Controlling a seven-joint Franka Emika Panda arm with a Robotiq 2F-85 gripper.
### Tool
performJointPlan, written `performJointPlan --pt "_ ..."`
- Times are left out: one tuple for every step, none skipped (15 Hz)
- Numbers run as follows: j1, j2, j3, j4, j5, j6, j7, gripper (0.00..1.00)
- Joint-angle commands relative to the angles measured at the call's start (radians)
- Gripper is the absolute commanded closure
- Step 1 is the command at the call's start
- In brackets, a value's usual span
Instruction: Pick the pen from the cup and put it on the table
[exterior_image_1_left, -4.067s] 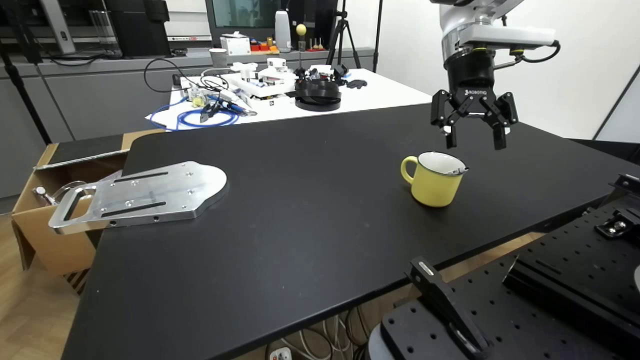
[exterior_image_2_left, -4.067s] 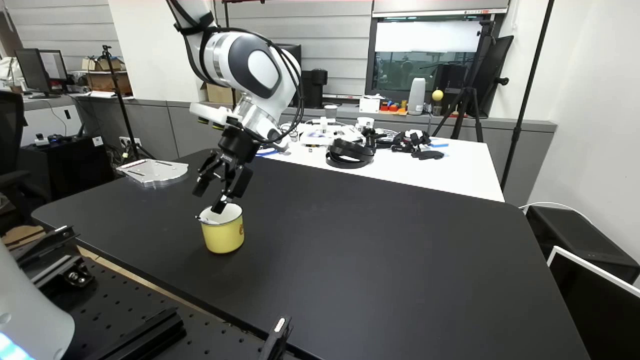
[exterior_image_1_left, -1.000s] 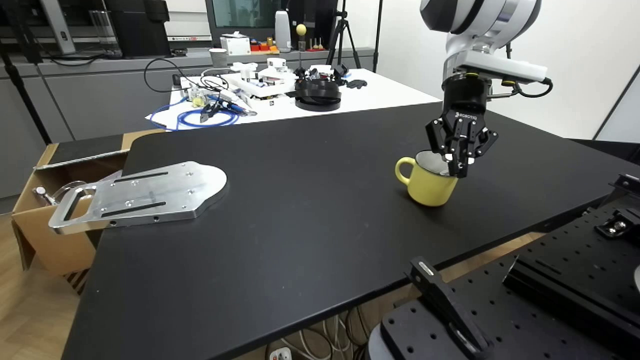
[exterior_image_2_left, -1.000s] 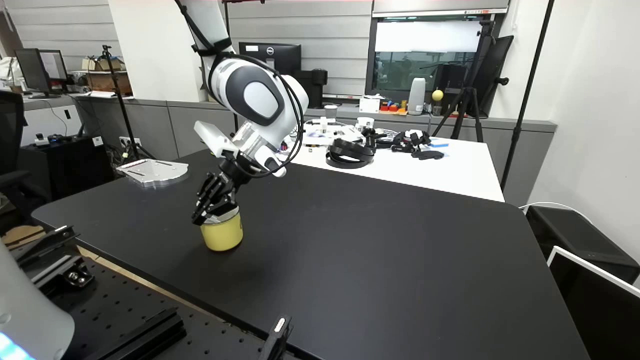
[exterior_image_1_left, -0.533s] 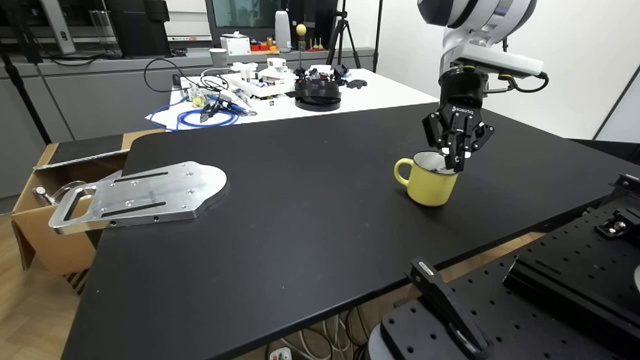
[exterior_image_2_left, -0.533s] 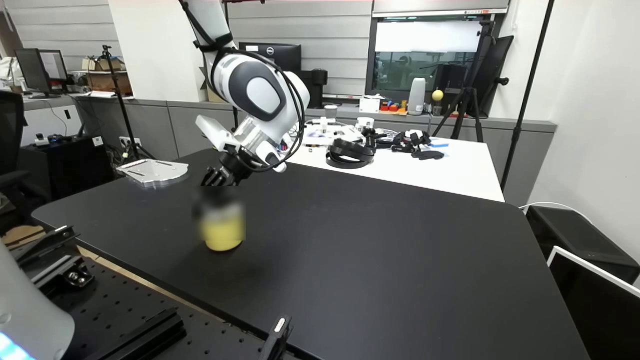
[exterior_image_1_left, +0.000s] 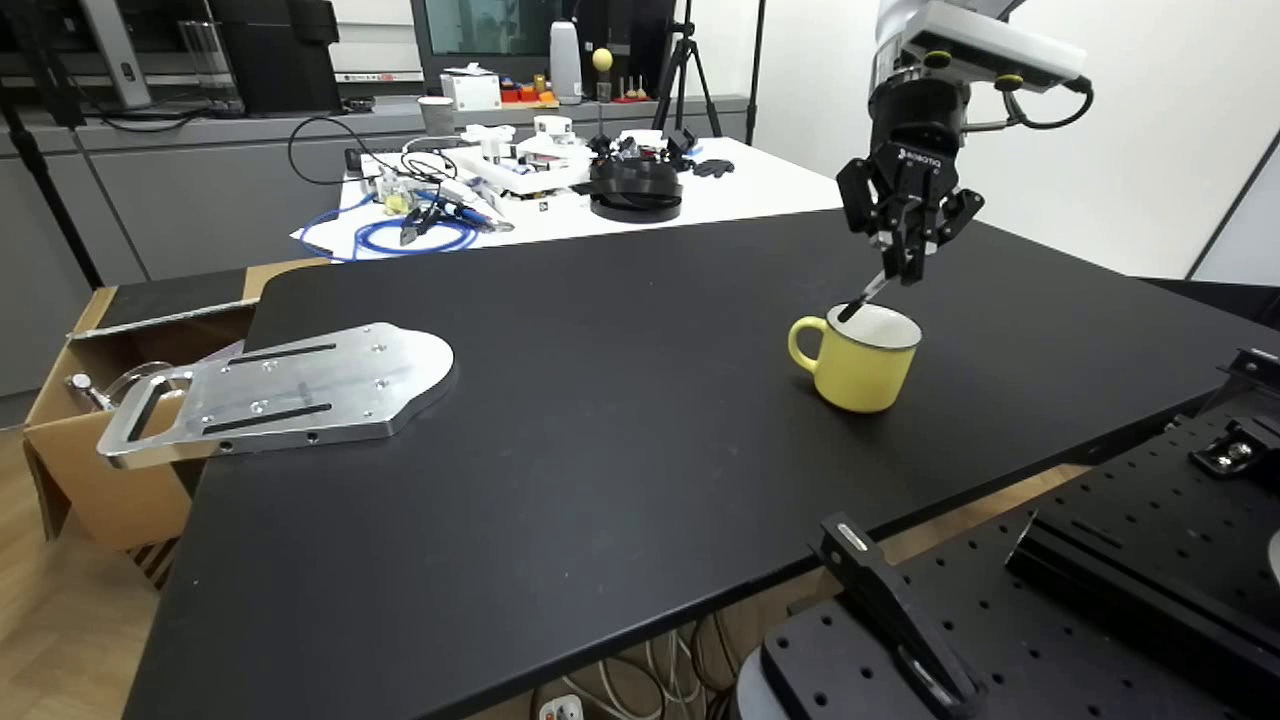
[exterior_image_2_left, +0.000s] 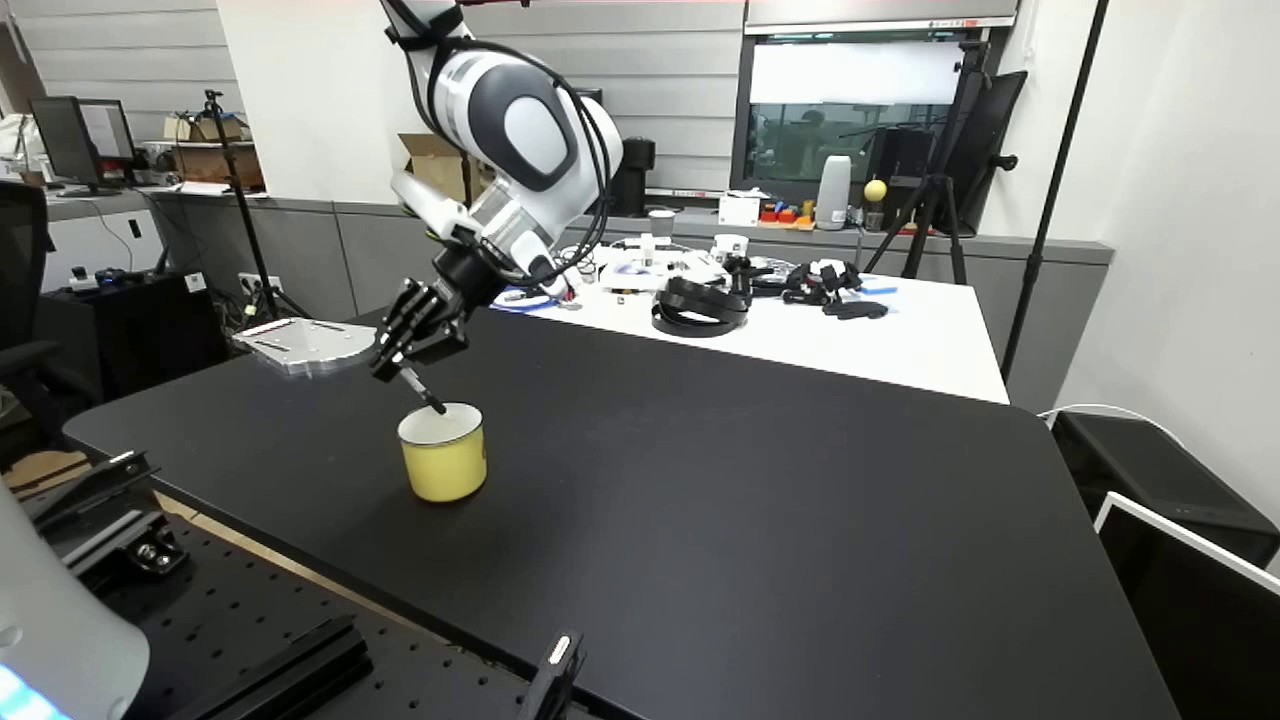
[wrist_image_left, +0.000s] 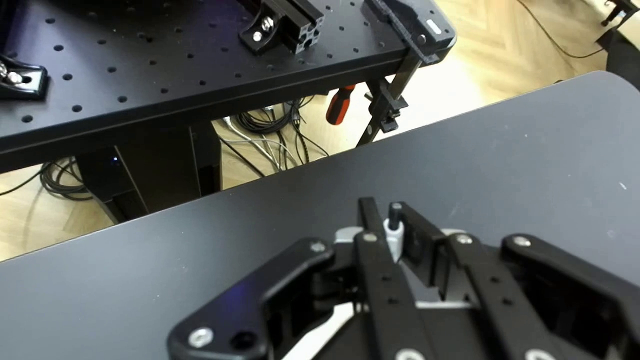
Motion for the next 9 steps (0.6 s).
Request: performJointPlan --pt "-0.003 -0.041 -0.009 0.039 0.006 -0.072 0.006 0.97" --pt "-0.001 -0.048 -0.013 0.045 -0.005 -0.074 0.008 0.97" --pt "0.002 -0.057 -0.018 0.049 -0.025 -0.066 0.01 0.97" --pt "0.005 -0.067 -0.023 0.05 -0.042 -0.05 0.012 0.97" --pt "0.005 -0.072 -0.029 0.056 -0.065 -0.041 0.011 0.97" --pt "0.001 -0.073 -0.034 0.065 -0.079 -0.044 0.008 0.97" --pt "-0.005 -0.072 -0.038 0.078 -0.085 -0.052 0.002 0.97" --pt "-0.009 -0.07 -0.043 0.09 -0.086 -0.063 -0.002 0.97" --pt "-0.013 -0.068 -0.047 0.102 -0.086 -0.073 -0.003 0.97"
